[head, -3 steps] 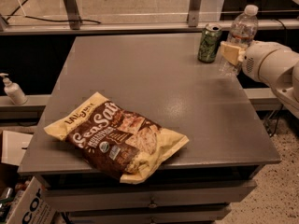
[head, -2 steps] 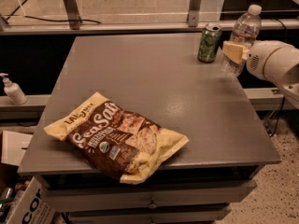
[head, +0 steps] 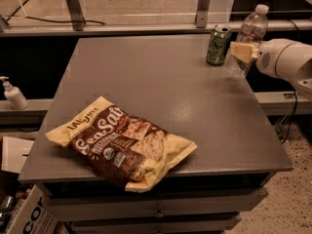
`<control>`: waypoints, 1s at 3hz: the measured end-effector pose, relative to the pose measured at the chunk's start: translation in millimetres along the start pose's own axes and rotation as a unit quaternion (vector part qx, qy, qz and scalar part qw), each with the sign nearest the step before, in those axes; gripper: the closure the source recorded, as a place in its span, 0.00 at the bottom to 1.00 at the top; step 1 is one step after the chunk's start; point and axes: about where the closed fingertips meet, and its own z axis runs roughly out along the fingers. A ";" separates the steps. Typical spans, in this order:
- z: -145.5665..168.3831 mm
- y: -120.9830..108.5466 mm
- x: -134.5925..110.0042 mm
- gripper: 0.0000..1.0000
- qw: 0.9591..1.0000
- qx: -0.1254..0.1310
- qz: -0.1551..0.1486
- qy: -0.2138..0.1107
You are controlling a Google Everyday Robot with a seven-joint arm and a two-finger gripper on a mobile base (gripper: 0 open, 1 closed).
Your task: Move water bottle near green can
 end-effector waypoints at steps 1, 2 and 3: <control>14.7 2.6 -2.6 1.00 1.000 -0.017 0.004 0.000; 29.0 3.0 -5.1 1.00 1.000 -0.027 -0.001 -0.001; 42.8 -0.4 -2.4 1.00 1.000 -0.029 -0.005 0.000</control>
Offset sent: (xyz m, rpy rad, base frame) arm 0.0433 0.0115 -0.0055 0.0089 -0.0058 0.0684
